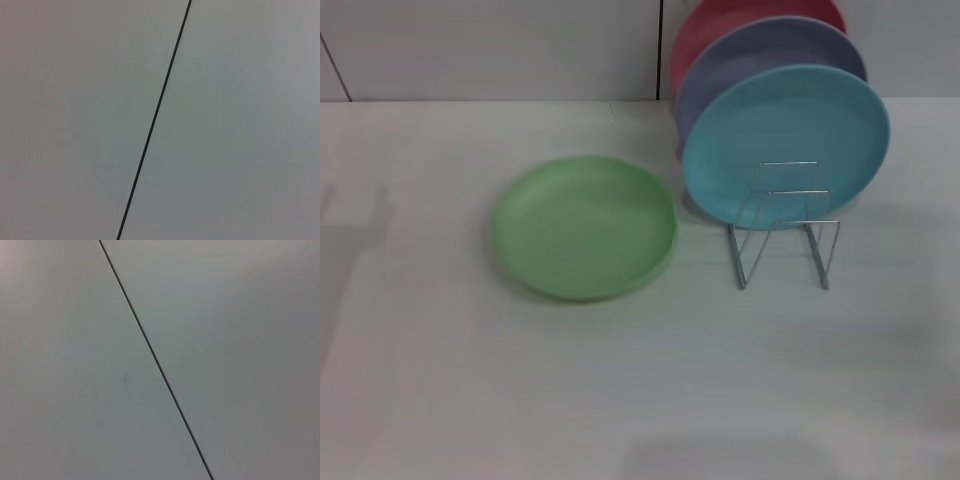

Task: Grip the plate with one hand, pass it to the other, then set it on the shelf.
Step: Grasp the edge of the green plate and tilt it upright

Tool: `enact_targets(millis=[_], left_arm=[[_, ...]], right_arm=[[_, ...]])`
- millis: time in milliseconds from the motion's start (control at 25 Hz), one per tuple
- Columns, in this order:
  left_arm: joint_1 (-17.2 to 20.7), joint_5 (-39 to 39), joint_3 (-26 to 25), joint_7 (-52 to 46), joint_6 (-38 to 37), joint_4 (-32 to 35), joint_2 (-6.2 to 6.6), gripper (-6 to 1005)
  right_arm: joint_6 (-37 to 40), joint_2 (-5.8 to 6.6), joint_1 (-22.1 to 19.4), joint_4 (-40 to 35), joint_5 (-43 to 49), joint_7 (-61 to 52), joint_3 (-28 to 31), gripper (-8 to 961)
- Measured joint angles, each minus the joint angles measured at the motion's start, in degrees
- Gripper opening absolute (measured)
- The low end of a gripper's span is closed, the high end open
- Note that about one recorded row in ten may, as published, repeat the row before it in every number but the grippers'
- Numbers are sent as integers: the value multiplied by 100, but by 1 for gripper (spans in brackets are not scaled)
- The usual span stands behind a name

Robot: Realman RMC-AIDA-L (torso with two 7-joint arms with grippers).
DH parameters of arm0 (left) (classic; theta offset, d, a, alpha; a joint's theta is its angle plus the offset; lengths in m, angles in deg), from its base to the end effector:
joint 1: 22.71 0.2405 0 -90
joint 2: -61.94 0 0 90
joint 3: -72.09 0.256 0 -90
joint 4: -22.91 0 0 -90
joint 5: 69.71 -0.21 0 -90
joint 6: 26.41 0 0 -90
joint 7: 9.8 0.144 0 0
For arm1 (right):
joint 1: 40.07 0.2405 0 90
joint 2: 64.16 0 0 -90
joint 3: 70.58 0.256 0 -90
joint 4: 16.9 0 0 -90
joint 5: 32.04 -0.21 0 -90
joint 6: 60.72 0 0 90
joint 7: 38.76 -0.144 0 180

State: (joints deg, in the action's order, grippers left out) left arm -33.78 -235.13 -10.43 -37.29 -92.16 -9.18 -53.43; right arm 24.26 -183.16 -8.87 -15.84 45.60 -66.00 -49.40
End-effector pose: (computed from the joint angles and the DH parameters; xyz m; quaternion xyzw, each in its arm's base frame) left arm -0.3209 0.3204 0.0622 -0.6043 -0.2509 -0.4595 0.6006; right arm 0.3270 0.3396 0.0742 -0.4700 0.2474 0.5022 0.6824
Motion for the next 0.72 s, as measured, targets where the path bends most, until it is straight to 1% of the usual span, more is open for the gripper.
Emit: enact_targets(millis=[80, 160, 240, 280, 320, 360, 400, 440, 480, 520, 600, 640, 680, 720], left_arm=[[110, -4, 108, 135, 428, -382, 69, 738], [144, -6, 139, 164, 574, -503, 92, 738], [235, -7, 197, 188, 1020, -840, 150, 738], [344, -8, 268, 190, 1676, -1328, 244, 738], [344, -8, 268, 190, 1676, -1328, 244, 738], [412, -9, 311, 190, 2125, -1648, 310, 738], [515, -8, 365, 190, 2859, -2173, 425, 738], [515, -8, 365, 190, 2859, -2173, 425, 738], [626, -9, 388, 176, 3621, -2749, 534, 738], [626, -9, 388, 176, 3621, -2749, 534, 738], [732, -6, 388, 142, 4268, -3270, 643, 738], [768, -5, 388, 136, 4426, -3451, 670, 738], [902, -1, 384, 136, 4964, -4016, 719, 738], [902, -1, 384, 136, 4964, -4016, 719, 738]], right_arm=[[-1, 0, 0, -1, 0, 0, -5, 492], [-3, 0, 0, -1, 0, 0, -10, 492], [-4, 0, 0, -1, 1, 0, -14, 492], [-6, 0, -1, -1, 2, 0, -21, 492], [-6, 0, -3, -1, 3, 2, -24, 492], [-6, 0, -3, -1, 3, 2, -24, 491], [-8, 0, -12, -5, 4, 25, -28, 491], [-8, 0, -12, -5, 4, 25, -28, 491], [-8, 0, -17, -7, 4, 55, -32, 491], [-8, 0, -17, -7, 4, 55, -32, 492], [-8, 0, -18, -8, 5, 72, -36, 492], [-8, 0, -19, -8, 11, 75, -40, 492], [-8, 0, -19, -9, 13, 77, -40, 492], [-8, 0, -20, -8, 13, 77, -39, 492]])
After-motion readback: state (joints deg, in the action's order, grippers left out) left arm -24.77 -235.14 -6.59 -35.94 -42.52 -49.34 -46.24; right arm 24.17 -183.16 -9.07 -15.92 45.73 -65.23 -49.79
